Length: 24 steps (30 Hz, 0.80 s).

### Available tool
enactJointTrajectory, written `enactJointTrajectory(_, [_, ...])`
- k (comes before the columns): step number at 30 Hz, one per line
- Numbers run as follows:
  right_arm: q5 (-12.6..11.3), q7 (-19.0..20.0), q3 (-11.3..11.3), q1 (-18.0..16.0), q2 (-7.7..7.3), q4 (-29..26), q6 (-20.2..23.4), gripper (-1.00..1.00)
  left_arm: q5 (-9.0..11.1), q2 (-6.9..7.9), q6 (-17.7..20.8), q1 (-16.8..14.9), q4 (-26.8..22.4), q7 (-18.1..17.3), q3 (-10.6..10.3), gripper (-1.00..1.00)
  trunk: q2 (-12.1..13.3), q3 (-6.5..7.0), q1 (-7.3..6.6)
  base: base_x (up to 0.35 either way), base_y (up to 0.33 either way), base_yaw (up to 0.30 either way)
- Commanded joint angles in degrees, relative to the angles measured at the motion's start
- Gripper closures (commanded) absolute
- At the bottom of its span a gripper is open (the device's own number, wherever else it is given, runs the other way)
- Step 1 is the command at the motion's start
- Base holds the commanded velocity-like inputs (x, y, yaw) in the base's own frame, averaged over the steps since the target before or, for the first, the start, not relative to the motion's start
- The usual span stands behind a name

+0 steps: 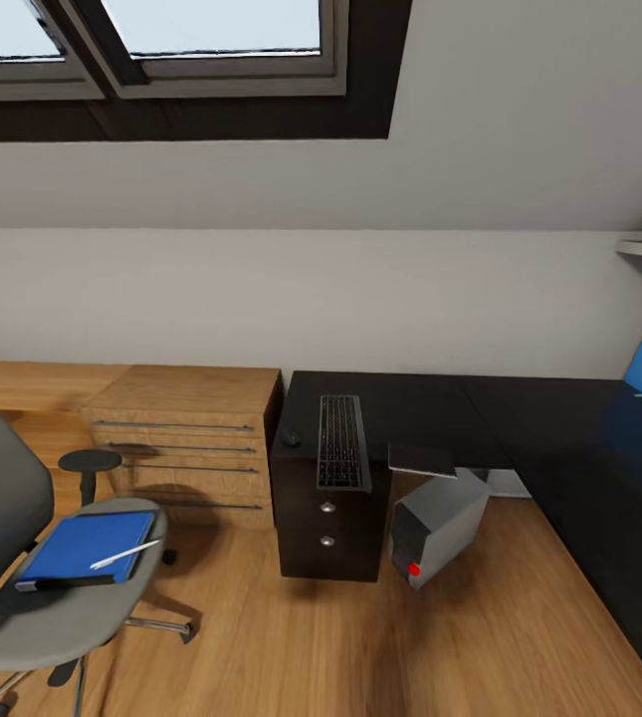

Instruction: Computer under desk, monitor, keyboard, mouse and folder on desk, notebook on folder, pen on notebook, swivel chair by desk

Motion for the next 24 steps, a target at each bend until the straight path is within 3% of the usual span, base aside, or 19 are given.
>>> enactJointTrajectory(1, [0.5,-0.3,-0.2,0.0,0.06,0.0,-0.1,-1.0,0.6,0.09,-0.3,0.0,0.0,0.4,-0.4,-1.0,-0.5,-0.25,0.23,0.0,0.0,0.0])
enactJointTrajectory(4, [0.5,-0.3,-0.2,0.0,0.33,-0.5,-0.1,-1.0,0.6,0.11,1.2,0.0,-2.8,0.3,-0.3,-1.0,-1.7,-0.79,0.89,0.0,0.0,0.0])
enactJointTrajectory(6, [0.4,-0.3,-0.1,-0.1,0.45,-1.8,0.1,-1.0,0.6,0.04,4.9,0.0,-6.5,0.3,-0.3,-1.0,-2.5,-1.15,1.33,0.0,0.0,0.0])
enactJointTrajectory(10, [0.0,-0.3,-0.2,-1.9,1.39,-7.2,2.7,-1.0,0.6,-0.05,18.4,0.0,-18.3,0.5,-0.3,-1.0,-4.1,-1.86,2.2,0.0,0.0,0.0])
enactJointTrajectory(11, [-0.1,-0.3,-0.2,-3.5,2.16,-9.0,5.0,-1.0,0.5,-0.01,23.4,0.0,-23.2,0.6,-0.3,-1.0,-4.5,-2.04,2.42,0.0,0.0,0.0])
enactJointTrajectory(14, [-1.3,0.0,-0.3,-8.1,3.27,-11.3,11.4,-1.0,0.6,0.03,32.0,0.0,-32.0,0.7,-0.1,-1.0,-5.7,-2.58,3.08,0.0,0.0,0.0])
enactJointTrajectory(16, [-4.0,0.8,-0.4,-12.1,3.9,-12.1,16.3,-1.0,0.6,0.03,36.5,-0.2,-36.8,0.7,0.3,-1.0,-6.5,-2.94,3.52,0.0,0.0,0.0])
enactJointTrajectory(18, [-9.9,3.3,-0.5,-16.9,4.64,-12.6,21.4,-1.0,1.1,-0.05,39.8,-2.2,-41.3,0.7,1.0,-1.0,-7.3,-3.3,3.96,0.0,0.0,0.0])
enactJointTrajectory(19, [-11.6,4.1,-0.5,-18.0,4.75,-12.7,22.5,-1.0,1.5,-0.06,40.3,-2.9,-42.1,0.7,1.2,-1.0,-7.7,-3.48,4.18,0.0,0.0,0.0])
enactJointTrajectory(20, [-15.2,5.8,-0.4,-20.1,4.92,-12.8,24.5,-1.0,2.8,-0.1,41.1,-4.2,-43.6,0.9,1.5,-1.0,-8.1,-3.66,4.4,0.0,0.0,0.0])
enactJointTrajectory(21, [-17.0,6.6,-0.4,-21.1,4.97,-12.9,25.5,-1.0,3.7,-0.1,41.5,-4.8,-44.4,0.9,1.6,-1.0,-8.5,-3.84,4.62,0.0,0.0,0.0])
enactJointTrajectory(24, [-26.0,10.3,-0.5,-25.0,5.01,-13.0,30.4,-1.0,8.9,-0.04,44.4,-6.5,-48.4,2.1,2.1,-1.0,-9.7,-4.38,5.28,0.0,0.0,0.0])
